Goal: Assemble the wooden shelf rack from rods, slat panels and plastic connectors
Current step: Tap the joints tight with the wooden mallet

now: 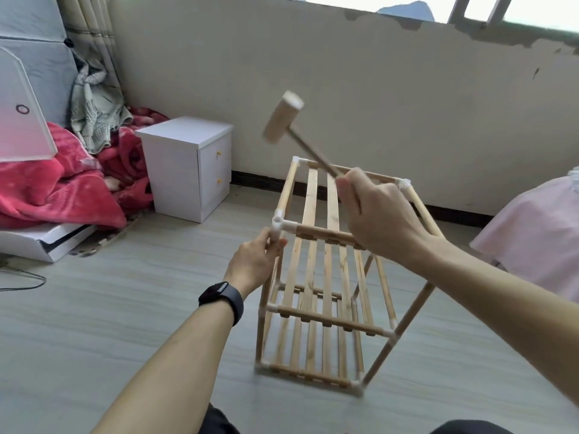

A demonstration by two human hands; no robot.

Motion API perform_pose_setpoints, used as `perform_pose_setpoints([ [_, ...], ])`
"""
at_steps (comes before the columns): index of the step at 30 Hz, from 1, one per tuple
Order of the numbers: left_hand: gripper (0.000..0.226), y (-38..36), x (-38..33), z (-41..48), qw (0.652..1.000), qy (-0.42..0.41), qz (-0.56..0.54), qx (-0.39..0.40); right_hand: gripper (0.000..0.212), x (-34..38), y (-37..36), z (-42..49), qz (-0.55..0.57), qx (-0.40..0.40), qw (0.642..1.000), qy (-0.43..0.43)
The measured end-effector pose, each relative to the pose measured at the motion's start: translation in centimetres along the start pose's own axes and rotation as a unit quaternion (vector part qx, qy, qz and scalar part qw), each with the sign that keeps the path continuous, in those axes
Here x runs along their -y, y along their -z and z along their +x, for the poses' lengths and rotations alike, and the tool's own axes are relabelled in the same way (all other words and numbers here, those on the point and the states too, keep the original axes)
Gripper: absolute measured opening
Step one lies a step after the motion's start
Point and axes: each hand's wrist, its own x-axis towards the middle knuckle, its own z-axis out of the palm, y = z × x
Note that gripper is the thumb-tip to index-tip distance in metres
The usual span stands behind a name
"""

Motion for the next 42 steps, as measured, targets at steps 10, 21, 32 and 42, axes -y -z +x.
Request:
perform_pose_setpoints([
  [10,0.034,0.0,0.1,-0.1,1.0,0.003,-0.008,-0.006,0.05,-1.3,0.8,0.8,-0.036,0.14,0.989,-0.039],
  [21,0.041,0.2,0.1,0.0,1.0,0.01,-0.011,0.0,0.042,-2.4,2.1,2.2,0.052,0.087,0.991,-0.09],
  [32,0.039,0.3,-0.4,-0.5,1.0,-0.012,0.012,-0.001,0.038,-5.5,-9.0,-5.0,0.1,-0.12,0.956,-0.248],
  [42,0.032,-3.4,-6.3,-3.2,0.963,-0.155,0.03,0.217,0.037,-15.4,-7.5,-2.5,0.041,-0.094,0.957,-0.271],
])
